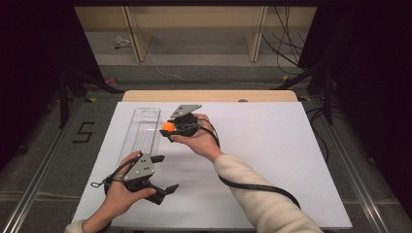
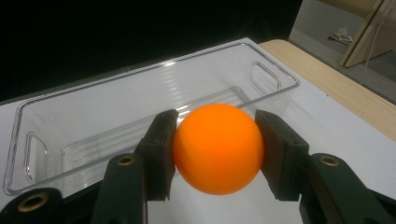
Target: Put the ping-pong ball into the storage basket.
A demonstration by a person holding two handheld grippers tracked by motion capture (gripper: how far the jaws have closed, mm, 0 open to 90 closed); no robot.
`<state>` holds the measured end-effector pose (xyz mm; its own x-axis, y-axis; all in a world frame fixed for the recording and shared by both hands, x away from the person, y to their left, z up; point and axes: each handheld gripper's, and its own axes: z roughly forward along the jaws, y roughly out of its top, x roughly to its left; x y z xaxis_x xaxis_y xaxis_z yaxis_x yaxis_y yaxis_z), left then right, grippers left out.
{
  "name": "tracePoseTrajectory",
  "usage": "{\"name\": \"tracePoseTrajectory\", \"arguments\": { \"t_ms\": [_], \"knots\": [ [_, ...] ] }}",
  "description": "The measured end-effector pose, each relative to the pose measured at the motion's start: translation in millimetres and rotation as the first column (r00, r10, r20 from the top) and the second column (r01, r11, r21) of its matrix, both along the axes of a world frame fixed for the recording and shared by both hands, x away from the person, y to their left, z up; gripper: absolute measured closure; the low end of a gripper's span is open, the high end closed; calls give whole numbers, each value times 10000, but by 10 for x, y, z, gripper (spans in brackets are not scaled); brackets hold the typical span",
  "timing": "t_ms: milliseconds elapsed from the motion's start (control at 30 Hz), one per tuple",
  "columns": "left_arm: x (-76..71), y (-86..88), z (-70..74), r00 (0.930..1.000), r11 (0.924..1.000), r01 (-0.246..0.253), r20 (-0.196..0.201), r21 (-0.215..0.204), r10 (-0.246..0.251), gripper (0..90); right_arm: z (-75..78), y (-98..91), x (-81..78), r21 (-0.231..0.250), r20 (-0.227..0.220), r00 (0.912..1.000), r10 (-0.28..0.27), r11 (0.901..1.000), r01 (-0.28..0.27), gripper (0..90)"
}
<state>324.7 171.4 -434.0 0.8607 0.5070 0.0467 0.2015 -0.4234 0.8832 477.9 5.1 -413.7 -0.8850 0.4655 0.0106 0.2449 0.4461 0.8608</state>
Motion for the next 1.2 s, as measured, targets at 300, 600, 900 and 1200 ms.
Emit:
{"name": "tracePoseTrajectory", "arguments": {
  "t_ms": [300, 600, 900, 1200],
  "knots": [
    [-1, -1, 0, 10000, 10000, 22, 4, 6, -22, 0, 24, 78, 18, 7, 4, 9999, 101, 9999, -101, 517],
    [-1, -3, 0, 10000, 10000, 44, 0, 13, -44, 0, 18, 153, 35, -64, -1, 9999, 161, 9998, -161, 517],
    [-3, -4, -1, 10000, 10000, 60, -6, 27, -60, 0, 34, 229, 49, -124, -18, 9997, 258, 9996, -258, 517],
    [-3, -4, 0, 10000, 9999, 94, 12, 65, -95, 0, 26, 288, 57, -157, -46, 9995, 319, 9994, -319, 517]
  ]
}}
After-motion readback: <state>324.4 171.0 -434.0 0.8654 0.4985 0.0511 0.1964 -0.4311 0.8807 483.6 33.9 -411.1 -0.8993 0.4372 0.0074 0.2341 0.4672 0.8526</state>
